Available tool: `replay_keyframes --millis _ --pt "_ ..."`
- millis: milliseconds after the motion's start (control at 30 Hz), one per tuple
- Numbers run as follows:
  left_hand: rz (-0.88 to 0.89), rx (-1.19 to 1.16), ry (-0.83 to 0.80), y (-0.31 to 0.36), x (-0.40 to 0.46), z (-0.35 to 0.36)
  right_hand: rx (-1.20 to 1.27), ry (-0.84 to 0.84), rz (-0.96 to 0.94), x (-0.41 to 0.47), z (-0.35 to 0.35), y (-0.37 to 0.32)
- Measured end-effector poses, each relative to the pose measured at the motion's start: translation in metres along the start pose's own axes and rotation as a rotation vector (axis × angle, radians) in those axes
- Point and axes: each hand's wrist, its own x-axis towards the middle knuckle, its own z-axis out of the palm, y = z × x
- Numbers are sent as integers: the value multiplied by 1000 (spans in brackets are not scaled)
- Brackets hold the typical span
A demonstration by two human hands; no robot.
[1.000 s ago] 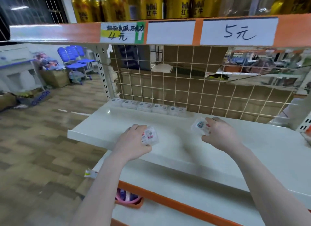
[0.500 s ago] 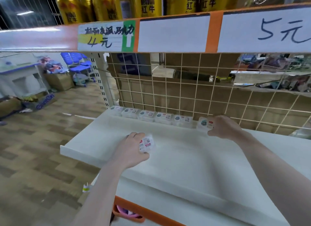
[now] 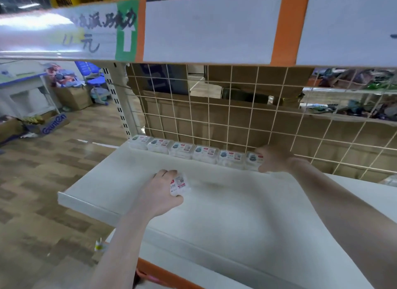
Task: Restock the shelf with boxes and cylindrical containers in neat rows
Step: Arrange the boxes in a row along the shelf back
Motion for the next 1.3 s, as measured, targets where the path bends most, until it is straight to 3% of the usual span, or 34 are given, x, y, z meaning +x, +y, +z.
replay_keyframes --millis 900,1167,1300 --pt "29 41 -34 -29 32 -5 122 19 -75 -5 15 8" --pt "51 80 -15 -50 29 -19 266 187 -2 -29 8 -23" --pt "62 79 -27 -70 32 -28 185 330 -7 -44 4 -62"
